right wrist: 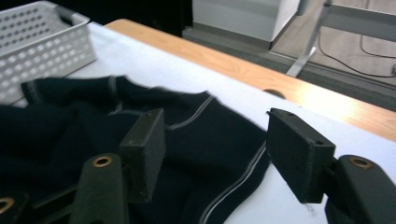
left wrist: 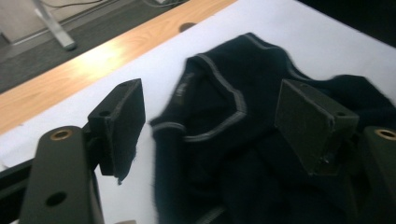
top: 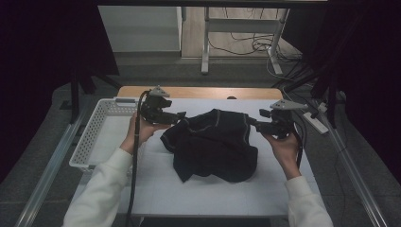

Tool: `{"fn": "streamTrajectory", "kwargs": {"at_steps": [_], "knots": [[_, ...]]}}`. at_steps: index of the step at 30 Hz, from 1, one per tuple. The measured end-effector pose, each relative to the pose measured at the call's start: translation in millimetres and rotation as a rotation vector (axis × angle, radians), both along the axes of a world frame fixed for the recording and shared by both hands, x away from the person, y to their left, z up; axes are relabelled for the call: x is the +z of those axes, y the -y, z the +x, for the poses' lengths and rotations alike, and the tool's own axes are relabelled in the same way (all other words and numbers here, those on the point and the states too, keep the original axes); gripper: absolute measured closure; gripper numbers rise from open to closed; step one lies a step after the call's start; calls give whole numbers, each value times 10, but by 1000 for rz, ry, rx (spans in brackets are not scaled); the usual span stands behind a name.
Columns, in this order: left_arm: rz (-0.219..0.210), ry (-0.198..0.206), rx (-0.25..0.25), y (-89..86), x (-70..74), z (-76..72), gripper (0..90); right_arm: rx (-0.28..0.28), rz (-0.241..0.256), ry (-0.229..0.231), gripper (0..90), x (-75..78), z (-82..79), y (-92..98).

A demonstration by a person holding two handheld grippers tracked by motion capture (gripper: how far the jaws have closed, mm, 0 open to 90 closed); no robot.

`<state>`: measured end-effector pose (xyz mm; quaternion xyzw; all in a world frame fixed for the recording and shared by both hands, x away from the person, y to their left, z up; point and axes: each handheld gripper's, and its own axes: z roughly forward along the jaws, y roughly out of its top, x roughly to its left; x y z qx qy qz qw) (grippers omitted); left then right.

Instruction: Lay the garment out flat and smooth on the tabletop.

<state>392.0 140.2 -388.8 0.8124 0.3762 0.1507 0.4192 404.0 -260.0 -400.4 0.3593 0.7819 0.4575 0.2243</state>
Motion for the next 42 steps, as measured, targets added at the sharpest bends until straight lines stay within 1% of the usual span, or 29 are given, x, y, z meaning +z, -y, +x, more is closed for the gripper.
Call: {"fn": "streamTrajectory", "kwargs": {"at_steps": [1, 3, 5, 6, 10, 12, 14, 15, 16, 17, 18, 19, 21, 22, 25, 27, 29, 35, 42], "knots": [[-9, 0, -2, -3, -19, -48, 254, 8, -4, 7, 360, -14, -49, -6], [-9, 2, -10, 0, -70, -142, 255, 32, 3, 7, 359, -53, -141, -15], [-20, 6, -3, -3, -140, -238, 252, 52, 0, 7, 356, -101, -225, -24], [-32, -2, -7, -2, -179, -274, 252, 63, -6, 6, 354, -124, -262, -30], [-48, -12, -19, -5, -301, -411, 251, 95, -29, 6, 351, -204, -385, -54], [-64, -7, -19, -18, -338, -474, 252, 119, -37, 9, 350, -237, -432, -62], [-72, -8, -24, -16, -381, -520, 251, 128, -43, 5, 350, -280, -487, -61], [-66, -12, -28, -5, -399, -530, 256, 132, -46, -11, 350, -307, -514, -58], [-46, -16, -36, 10, -408, -534, 253, 136, -47, -17, 351, -342, -539, -55], [-43, -14, -36, 17, -416, -542, 243, 135, -58, -21, 350, -377, -564, -53], [-54, -14, -37, 18, -428, -550, 249, 135, -67, -27, 350, -412, -586, -55], [-54, -17, -42, 26, -444, -559, 256, 134, -74, -30, 350, -442, -603, -58], [-32, -21, -45, 43, -474, -578, 248, 134, -79, -35, 350, -478, -633, -63], [-29, -22, -44, 43, -483, -589, 248, 135, -81, -40, 350, -485, -647, -66], [-33, -18, -40, 22, -481, -617, 248, 147, -92, -31, 350, -512, -678, -78], [-37, -15, -34, 6, -476, -627, 248, 151, -101, -35, 351, -546, -693, -93], [-36, -14, -31, -1, -478, -631, 248, 160, -105, -49, 351, -591, -704, -126], [-27, -11, -37, -5, -479, -661, 245, 211, -150, -78, 351, -723, -757, -287], [-21, -11, -45, -9, -491, -689, 242, 236, -164, -110, 351, -830, -853, -377]]}}
